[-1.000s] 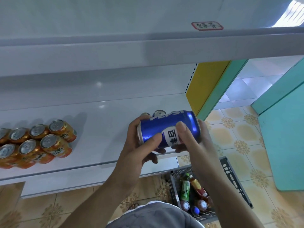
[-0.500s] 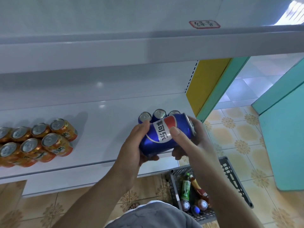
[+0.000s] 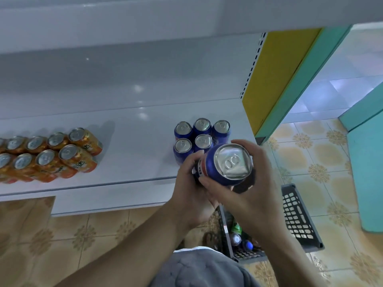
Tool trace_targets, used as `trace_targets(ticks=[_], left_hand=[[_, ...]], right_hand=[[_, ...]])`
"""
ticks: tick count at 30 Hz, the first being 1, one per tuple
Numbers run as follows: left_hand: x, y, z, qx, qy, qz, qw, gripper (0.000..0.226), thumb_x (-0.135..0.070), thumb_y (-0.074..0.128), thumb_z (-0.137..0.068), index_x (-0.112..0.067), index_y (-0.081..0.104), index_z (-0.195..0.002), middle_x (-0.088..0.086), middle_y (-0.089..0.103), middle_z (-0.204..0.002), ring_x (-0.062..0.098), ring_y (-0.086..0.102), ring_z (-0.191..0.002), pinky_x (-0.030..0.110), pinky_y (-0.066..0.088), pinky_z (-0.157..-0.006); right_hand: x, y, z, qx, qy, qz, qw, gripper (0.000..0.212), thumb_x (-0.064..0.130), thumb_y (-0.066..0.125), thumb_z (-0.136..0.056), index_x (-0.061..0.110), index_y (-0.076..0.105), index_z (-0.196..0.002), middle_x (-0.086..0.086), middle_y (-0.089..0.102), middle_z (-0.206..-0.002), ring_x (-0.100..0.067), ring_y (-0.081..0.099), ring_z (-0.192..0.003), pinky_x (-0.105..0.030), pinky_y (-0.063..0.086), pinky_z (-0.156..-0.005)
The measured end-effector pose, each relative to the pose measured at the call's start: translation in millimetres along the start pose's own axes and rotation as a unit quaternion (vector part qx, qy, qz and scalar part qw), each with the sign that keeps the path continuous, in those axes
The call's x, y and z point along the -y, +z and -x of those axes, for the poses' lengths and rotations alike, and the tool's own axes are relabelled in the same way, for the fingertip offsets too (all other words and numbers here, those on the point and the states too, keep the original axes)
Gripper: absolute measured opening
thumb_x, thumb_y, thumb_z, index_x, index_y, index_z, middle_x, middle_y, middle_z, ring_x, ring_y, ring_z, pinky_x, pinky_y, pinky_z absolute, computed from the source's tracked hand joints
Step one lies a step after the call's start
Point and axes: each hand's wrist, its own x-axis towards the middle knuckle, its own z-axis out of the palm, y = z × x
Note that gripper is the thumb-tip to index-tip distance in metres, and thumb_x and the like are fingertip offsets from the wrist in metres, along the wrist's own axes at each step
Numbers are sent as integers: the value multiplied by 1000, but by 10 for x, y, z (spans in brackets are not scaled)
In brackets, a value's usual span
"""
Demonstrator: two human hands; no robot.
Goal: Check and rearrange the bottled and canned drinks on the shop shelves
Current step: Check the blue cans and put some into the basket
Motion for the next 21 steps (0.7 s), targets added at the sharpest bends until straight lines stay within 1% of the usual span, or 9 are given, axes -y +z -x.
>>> trace_targets(ticks=[2,3,6,9,11,13,14,17,21], left_hand=[[104,-50,19,-34,1,-6,999,50,-40,52,-95,-8,62,-133,13,63,-134,28,57,-128,36,39,-113],[156,-95,37,-60,4,-13,998,51,-41,53,-95,-10,60,-136,14,62,-136,29,55,-131,38,40,-113],[384,-281,145,-117,27,-60,991,48,-44,54,-96,-13,63,-132,14,66,-131,27,60,-125,39,46,-103],[652,-459,273,-141,8,-149,979,47,-48,48,-100,-14,66,-125,13,69,-125,22,66,-104,37,48,-90],[793,-579,319,-154,-11,-210,965,47,-51,48,-99,-15,69,-120,12,71,-119,23,67,-102,35,51,-83],[932,-732,325,-172,-31,-257,950,42,-52,50,-98,-19,72,-112,8,75,-111,24,67,-106,37,54,-88],[1012,-818,322,-178,-42,-274,944,40,-52,50,-97,-21,73,-107,6,76,-106,24,67,-106,38,53,-92],[1343,-1071,286,-186,-72,-295,935,39,-52,51,-98,-21,74,-101,6,76,-103,24,67,-104,40,50,-99],[1943,-1292,353,-210,-93,-291,929,35,-41,53,-101,-15,69,-116,2,75,-103,17,69,-96,31,52,-87]], right_hand=[[-128,-56,43,17,28,-24,999,66,54,84,-59,44,53,-117,22,63,-112,-6,65,-109,-40,58,-86],[-208,-86,63,32,44,-37,998,65,56,83,-59,44,53,-116,23,64,-111,-5,66,-106,-39,58,-86],[-524,-156,181,109,99,-31,989,69,62,81,-59,42,52,-118,22,66,-109,-4,68,-102,-39,59,-86],[-795,-266,382,156,153,7,976,71,62,82,-62,40,52,-122,15,68,-112,-5,69,-99,-38,60,-85],[-904,-331,503,175,181,44,967,65,55,83,-70,38,52,-124,13,69,-112,-2,68,-95,-27,59,-80],[-1027,-373,648,201,203,89,954,64,52,81,-76,33,52,-130,12,68,-111,0,66,-93,-17,53,-75],[-1084,-385,737,212,215,113,947,65,53,80,-77,30,52,-132,13,67,-109,0,65,-93,-18,52,-75],[-1312,-414,1069,224,246,166,928,70,55,79,-77,24,52,-133,9,62,-110,-10,66,-95,-33,57,-83],[-1647,-591,1504,240,299,233,894,70,60,80,-73,25,53,-127,4,68,-111,-16,69,-94,-42,60,-82]])
